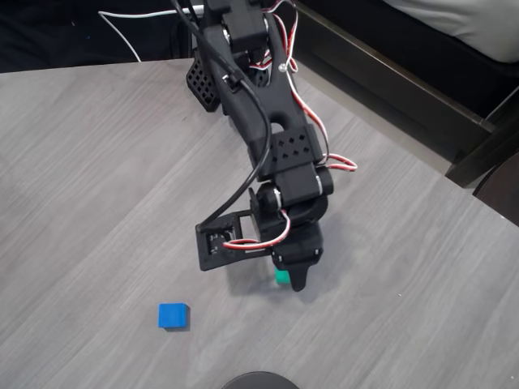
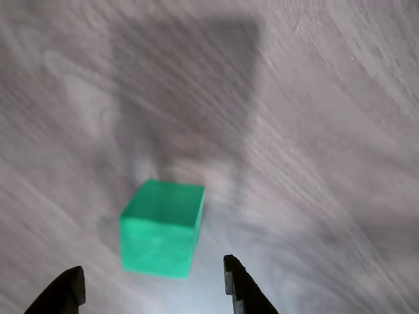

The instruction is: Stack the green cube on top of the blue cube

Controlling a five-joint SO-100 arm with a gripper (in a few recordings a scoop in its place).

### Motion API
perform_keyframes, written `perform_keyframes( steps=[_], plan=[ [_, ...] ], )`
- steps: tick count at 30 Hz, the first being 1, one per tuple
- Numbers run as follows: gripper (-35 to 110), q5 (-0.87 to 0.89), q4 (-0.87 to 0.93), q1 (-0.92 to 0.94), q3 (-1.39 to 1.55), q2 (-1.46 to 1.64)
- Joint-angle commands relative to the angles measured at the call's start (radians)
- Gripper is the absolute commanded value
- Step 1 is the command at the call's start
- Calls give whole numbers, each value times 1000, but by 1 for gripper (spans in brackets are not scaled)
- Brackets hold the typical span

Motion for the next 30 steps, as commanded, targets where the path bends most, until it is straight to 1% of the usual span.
perform_keyframes(
  steps=[1, 13, 16, 19, 20, 30],
  plan=[
    [33, -2, -20, -5, -46, 0],
    [31, -6, -40, 14, -64, -48],
    [23, -9, -41, 25, -77, -64],
    [3, -9, -41, 32, -95, -89],
    [0, -9, -38, 35, -103, -97],
    [0, -3, -8, 46, -120, -77]
  ],
)
